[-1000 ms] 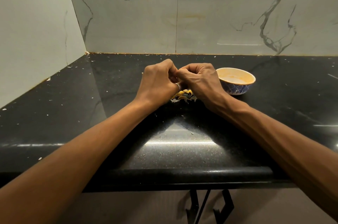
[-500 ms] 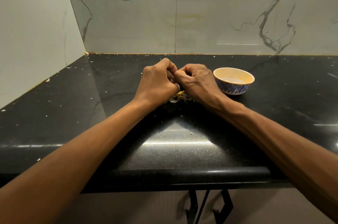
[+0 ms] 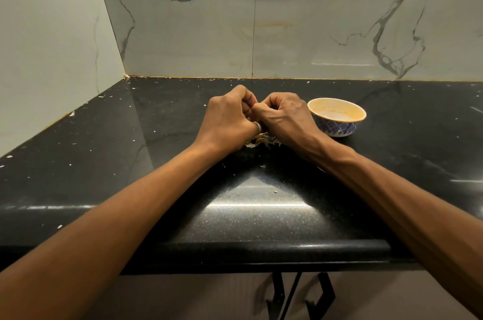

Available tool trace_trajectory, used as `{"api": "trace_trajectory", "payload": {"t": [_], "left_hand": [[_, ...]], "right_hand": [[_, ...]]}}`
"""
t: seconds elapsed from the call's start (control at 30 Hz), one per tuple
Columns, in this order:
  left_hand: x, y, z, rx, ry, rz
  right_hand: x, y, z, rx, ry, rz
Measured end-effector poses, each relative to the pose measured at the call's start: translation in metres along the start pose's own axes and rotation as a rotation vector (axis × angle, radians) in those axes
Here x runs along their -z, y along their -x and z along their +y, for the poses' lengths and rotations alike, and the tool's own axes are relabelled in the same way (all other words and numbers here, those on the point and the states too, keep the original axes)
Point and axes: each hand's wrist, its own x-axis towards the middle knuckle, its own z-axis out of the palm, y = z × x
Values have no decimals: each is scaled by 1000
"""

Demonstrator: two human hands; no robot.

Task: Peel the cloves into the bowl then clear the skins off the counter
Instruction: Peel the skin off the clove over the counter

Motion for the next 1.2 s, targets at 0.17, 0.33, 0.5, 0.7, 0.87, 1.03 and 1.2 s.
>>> {"api": "trace_trajectory", "payload": {"t": [0.17,0.33,0.5,0.7,0.87,1.03,1.2], "left_hand": [[-3,1,-2,-31,-4,-23],[-2,1,-1,-74,16,-15],[1,-3,-6,-72,-15,62],[8,-7,-13,-4,19,63],[11,-7,-11,64,114,4],[12,-8,-11,78,122,36],[9,-8,-11,41,65,72]], "right_hand": [[2,1,-4,18,64,4],[4,0,0,56,19,37],[-3,-3,1,21,-139,-16],[4,-5,1,-7,-330,-123],[7,-8,8,24,-302,-89],[6,-9,10,57,-270,-82],[3,-9,11,124,-162,-27]]}}
